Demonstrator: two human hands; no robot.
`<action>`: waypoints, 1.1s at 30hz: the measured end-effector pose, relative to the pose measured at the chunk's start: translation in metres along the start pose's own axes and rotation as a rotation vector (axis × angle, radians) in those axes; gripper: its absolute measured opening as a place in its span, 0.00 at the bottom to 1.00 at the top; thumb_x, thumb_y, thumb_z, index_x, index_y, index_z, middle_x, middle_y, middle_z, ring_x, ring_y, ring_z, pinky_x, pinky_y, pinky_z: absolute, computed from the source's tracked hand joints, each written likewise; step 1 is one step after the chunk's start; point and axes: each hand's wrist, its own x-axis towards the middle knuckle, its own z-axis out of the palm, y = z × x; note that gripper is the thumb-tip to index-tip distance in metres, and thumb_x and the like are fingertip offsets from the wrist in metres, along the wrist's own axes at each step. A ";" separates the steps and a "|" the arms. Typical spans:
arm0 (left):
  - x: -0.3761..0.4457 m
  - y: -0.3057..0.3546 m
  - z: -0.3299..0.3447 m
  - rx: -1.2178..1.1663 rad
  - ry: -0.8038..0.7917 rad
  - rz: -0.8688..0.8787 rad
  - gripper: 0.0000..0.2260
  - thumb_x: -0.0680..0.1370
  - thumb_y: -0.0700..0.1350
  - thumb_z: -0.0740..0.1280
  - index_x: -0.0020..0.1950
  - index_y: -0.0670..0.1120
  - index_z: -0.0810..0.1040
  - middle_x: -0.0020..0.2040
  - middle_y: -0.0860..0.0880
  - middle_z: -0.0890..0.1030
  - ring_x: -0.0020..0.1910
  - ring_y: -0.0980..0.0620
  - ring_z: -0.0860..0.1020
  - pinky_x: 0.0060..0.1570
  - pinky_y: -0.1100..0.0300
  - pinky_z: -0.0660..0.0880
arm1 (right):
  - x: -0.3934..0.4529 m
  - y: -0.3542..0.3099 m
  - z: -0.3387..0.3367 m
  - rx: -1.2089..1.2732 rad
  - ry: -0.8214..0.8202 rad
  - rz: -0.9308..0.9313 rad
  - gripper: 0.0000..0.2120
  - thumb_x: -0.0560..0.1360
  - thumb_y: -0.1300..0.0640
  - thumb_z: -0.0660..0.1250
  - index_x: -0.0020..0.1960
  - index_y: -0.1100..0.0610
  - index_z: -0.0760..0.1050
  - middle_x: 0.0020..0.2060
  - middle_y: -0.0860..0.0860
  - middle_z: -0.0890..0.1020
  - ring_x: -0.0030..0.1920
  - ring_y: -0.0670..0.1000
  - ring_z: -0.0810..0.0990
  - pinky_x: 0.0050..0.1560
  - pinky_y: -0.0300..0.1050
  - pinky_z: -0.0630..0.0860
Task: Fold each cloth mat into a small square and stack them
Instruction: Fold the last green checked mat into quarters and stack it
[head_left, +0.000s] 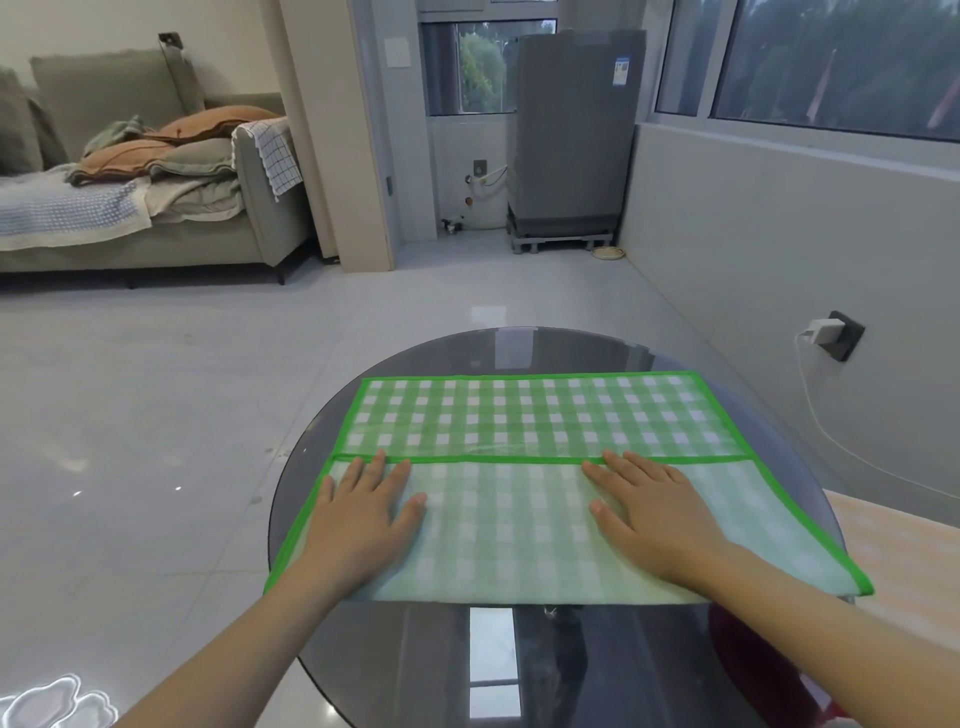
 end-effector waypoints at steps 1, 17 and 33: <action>0.003 0.003 -0.004 -0.022 0.012 -0.007 0.25 0.80 0.60 0.48 0.77 0.57 0.51 0.78 0.52 0.47 0.77 0.51 0.45 0.74 0.48 0.43 | 0.004 0.001 -0.004 -0.001 0.025 0.002 0.29 0.75 0.37 0.41 0.74 0.42 0.54 0.75 0.45 0.57 0.75 0.47 0.54 0.72 0.44 0.48; 0.170 0.068 -0.015 -0.277 0.225 0.078 0.11 0.80 0.51 0.60 0.59 0.54 0.78 0.62 0.56 0.77 0.65 0.54 0.70 0.65 0.55 0.55 | 0.163 0.052 -0.018 0.154 0.230 0.177 0.16 0.79 0.51 0.58 0.65 0.52 0.73 0.62 0.51 0.76 0.63 0.55 0.71 0.61 0.48 0.67; 0.213 0.065 -0.016 -0.489 0.242 0.043 0.07 0.71 0.50 0.73 0.36 0.52 0.78 0.41 0.55 0.79 0.49 0.50 0.74 0.57 0.53 0.68 | 0.194 0.066 -0.016 0.377 0.295 0.279 0.05 0.77 0.54 0.62 0.48 0.56 0.74 0.45 0.49 0.77 0.56 0.53 0.69 0.58 0.47 0.59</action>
